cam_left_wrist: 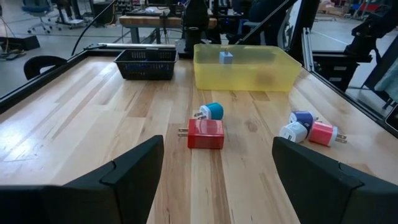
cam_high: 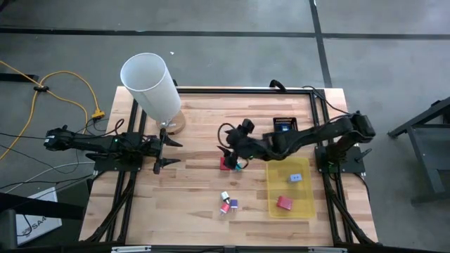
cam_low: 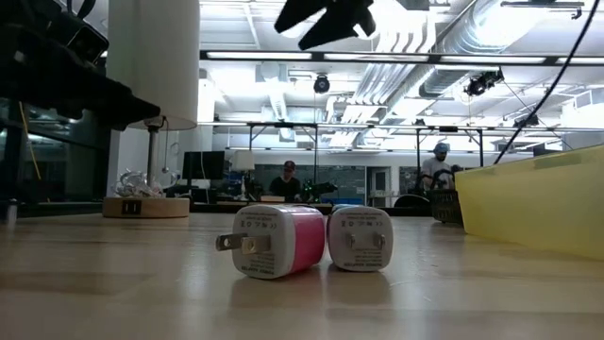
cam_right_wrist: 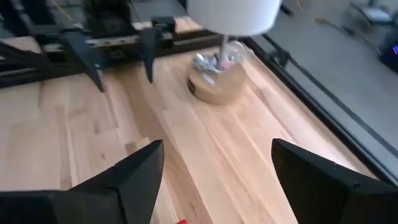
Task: Pick & Place Office items
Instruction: Put the light blue charger adapter into the yellow bin
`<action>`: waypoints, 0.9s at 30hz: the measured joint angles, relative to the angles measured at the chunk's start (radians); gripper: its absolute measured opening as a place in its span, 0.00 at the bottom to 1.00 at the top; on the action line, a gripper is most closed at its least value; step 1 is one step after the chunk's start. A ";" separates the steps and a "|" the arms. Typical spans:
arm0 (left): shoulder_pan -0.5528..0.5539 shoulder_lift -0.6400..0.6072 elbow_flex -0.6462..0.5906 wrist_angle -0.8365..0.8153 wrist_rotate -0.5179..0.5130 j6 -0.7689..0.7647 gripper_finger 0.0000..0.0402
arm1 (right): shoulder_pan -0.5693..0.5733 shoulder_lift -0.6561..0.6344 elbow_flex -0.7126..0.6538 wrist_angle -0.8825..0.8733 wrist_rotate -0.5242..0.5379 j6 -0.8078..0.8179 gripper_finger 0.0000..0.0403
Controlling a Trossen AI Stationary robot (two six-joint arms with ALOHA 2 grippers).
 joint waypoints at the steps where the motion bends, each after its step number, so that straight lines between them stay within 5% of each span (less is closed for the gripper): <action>1: 0.000 0.000 0.000 0.001 0.000 0.000 0.73 | 0.003 0.021 0.035 -0.043 0.014 0.031 0.70; 8: 0.000 0.000 0.000 0.008 0.000 0.000 0.73 | 0.021 0.121 0.171 -0.333 0.000 0.322 0.70; 27: 0.000 0.000 0.000 0.016 0.001 0.000 0.73 | 0.007 0.290 0.175 -0.493 -0.226 0.747 0.70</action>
